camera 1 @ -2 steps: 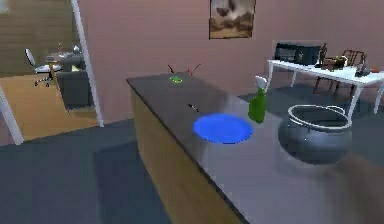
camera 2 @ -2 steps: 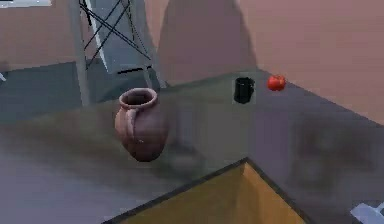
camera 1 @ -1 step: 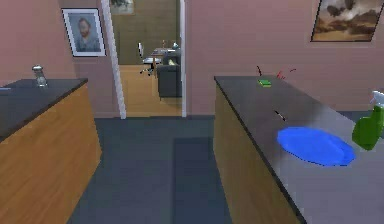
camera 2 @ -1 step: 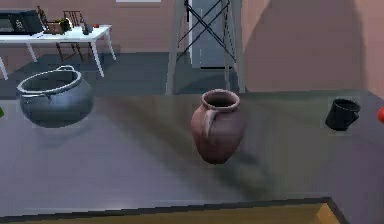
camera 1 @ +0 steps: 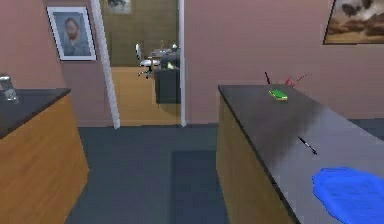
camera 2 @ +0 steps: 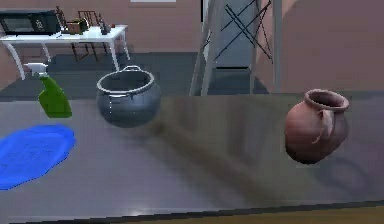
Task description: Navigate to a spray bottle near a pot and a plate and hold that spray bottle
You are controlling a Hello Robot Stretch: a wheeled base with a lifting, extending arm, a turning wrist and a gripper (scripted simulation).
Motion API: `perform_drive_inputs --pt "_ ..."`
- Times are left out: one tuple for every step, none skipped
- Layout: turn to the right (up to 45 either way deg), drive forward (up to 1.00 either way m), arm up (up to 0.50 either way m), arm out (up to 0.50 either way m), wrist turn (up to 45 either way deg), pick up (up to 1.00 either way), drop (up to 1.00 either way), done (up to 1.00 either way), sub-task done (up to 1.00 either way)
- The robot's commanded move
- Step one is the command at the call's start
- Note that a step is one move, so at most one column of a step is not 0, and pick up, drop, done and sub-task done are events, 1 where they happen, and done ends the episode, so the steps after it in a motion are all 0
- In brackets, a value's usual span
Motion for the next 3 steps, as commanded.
perform_drive_inputs --pt "-30.0 0.0 0.0 0.0 0.0 0.0 0.0 0.0 0.0" --pt "27.0 0.0 0.0 0.0 0.0 0.0 0.0 0.0 0.0" --pt "0.0 1.0 0.0 0.0 0.0 0.0 0.0 0.0 0.0"
